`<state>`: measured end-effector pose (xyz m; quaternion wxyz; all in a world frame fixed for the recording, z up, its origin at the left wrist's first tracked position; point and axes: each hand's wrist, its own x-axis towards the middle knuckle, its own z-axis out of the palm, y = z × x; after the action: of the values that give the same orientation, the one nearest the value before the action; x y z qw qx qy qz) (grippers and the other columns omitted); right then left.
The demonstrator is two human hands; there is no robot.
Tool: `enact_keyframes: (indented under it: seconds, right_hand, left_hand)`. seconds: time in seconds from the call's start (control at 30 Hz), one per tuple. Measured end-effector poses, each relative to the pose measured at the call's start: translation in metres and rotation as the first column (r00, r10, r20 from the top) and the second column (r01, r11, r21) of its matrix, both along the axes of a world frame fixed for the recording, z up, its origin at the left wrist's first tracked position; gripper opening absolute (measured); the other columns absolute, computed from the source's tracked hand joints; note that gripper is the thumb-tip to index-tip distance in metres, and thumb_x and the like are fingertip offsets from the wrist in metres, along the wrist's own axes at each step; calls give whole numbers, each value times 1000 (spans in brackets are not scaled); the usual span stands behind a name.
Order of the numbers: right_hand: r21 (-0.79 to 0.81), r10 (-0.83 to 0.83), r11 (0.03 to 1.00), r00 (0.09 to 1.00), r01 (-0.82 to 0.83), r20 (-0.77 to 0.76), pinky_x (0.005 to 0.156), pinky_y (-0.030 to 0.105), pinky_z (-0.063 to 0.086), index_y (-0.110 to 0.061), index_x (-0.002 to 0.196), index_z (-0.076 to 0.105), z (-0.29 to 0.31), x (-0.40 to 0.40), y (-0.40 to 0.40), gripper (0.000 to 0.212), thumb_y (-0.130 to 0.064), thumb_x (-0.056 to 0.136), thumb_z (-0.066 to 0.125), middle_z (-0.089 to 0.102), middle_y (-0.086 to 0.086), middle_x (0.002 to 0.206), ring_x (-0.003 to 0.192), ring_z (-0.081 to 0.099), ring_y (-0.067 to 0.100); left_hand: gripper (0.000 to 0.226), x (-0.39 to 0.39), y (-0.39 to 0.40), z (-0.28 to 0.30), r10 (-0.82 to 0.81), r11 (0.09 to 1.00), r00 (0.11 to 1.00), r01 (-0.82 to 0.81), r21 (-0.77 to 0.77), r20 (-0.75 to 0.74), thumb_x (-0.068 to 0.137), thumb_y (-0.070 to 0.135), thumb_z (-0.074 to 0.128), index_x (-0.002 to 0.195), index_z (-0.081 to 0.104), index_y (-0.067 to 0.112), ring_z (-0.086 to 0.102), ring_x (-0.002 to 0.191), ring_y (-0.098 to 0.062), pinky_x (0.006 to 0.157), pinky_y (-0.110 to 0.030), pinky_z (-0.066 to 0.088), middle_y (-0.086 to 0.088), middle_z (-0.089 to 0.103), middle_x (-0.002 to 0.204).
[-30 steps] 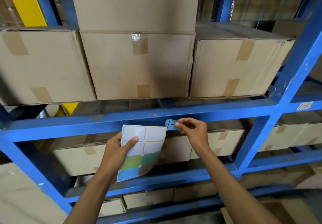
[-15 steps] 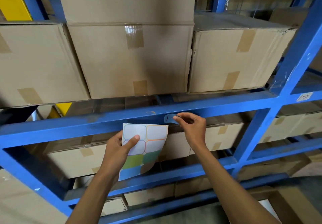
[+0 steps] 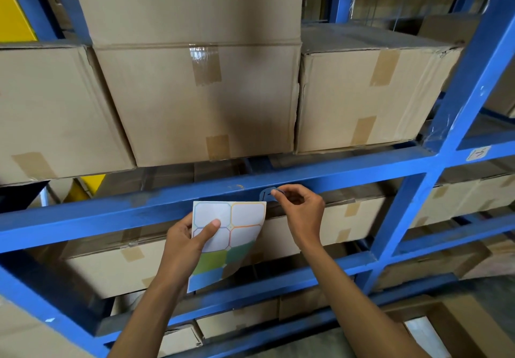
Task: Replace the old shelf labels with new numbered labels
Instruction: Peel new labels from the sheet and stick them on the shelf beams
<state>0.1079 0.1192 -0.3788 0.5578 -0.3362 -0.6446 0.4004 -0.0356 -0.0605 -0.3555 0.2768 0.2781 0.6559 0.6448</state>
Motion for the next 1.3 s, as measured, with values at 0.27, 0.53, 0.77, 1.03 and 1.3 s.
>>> enact_keyframes:
  seconds: [0.27, 0.53, 0.77, 1.03, 1.3]
  right_hand:
    - [-30, -201, 978, 968, 208, 148, 61, 33, 52, -35, 91, 46, 4, 6, 2, 54, -62, 59, 80, 66, -9, 65, 66, 64, 5]
    - [-91, -71, 993, 997, 74, 42, 69, 33, 55, -27, 83, 52, 6, 15, 13, 31, -36, 76, 81, 65, -5, 69, 69, 66, 11]
    - [50, -36, 998, 994, 31, 107, 68, 16, 50, -32, 89, 51, -7, 21, 16, 35, -23, 76, 83, 64, -6, 73, 71, 63, 8]
    - [203, -258, 958, 915, 202, 309, 85, 37, 44, -27, 99, 43, -9, 3, -4, 45, -38, 72, 77, 55, -6, 84, 81, 54, 13]
    - [249, -353, 930, 846, 271, 399, 79, 35, 38, -20, 104, 42, -6, -14, -16, 66, -61, 63, 73, 49, -4, 98, 90, 53, 17]
  left_hand:
    - [15, -3, -3, 2, -9, 1000, 1000, 9, 23, 9, 87, 18, 72, 100, 72, 26, 77, 76, -16, 56, -24, 59, 9, 81, 86]
    - [15, -3, -2, 7, -20, 999, 1000, 20, 40, 10, 87, 18, 72, 99, 73, 27, 77, 76, -16, 56, -24, 59, 9, 80, 88]
    - [14, 0, -3, 7, -32, 998, 999, 32, 46, 2, 87, 18, 71, 98, 72, 27, 77, 75, -13, 55, -22, 59, 10, 80, 86]
    - [16, 0, -9, 6, -39, 998, 999, 37, 55, 32, 87, 18, 71, 101, 72, 25, 77, 77, -17, 55, -25, 60, 7, 81, 88]
    - [17, -5, -17, 6, -27, 998, 998, 23, 65, 58, 87, 17, 71, 103, 73, 23, 78, 79, -23, 58, -30, 61, -1, 81, 92]
